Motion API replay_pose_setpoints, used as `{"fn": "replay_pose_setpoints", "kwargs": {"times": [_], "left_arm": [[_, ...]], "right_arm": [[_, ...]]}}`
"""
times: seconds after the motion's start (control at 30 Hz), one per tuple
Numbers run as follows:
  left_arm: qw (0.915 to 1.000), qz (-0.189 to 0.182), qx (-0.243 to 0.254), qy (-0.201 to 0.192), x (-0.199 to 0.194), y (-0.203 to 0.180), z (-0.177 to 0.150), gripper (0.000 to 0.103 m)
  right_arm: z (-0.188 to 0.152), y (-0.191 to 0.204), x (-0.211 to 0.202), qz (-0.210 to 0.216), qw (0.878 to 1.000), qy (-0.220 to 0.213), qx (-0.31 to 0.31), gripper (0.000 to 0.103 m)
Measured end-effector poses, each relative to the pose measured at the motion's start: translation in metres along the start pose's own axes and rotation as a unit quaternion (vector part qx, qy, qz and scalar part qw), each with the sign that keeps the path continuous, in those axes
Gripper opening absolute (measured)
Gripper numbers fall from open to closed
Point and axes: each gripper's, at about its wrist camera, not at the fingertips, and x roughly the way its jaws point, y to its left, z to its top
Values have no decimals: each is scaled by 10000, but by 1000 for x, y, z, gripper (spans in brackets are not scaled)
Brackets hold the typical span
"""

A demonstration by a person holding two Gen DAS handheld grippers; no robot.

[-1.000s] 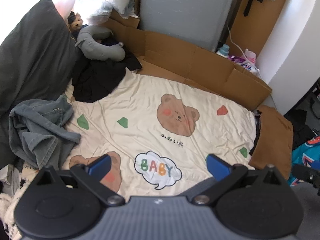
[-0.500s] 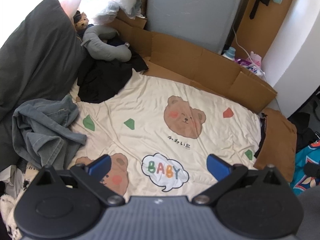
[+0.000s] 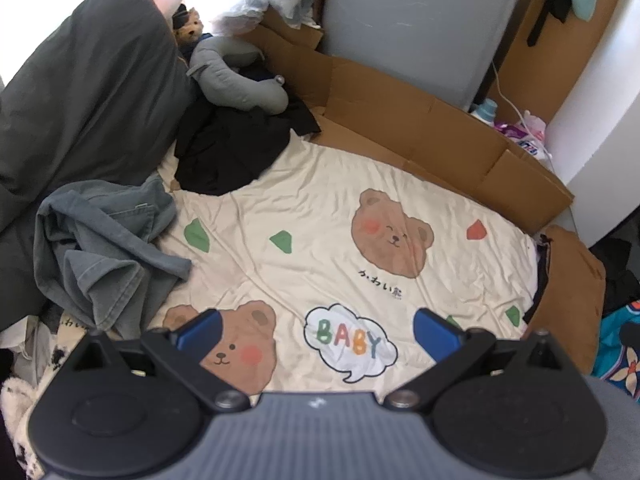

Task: Fold clothes

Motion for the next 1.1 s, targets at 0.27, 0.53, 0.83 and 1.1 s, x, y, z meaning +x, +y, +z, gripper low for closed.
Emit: {"fn": "replay_pose_setpoints", "kwargs": {"times": [0.27,0.53,0.83,1.1], "left_arm": [[9999,56,115,93,12,11,2,103],[9995,1,252,173,22,16,7,103],[9996,-38,250,142,36,25,14,102],[9999,19,63,149,52,48,18,101]], "right_arm": [[5,0,18,46,9999,-61,77,103],[9,-2,33,51,9996,-86,254,103],[11,8,48,99,9997,-155,170,102],[11,25,68,308,9995,-109,-39,102]]}}
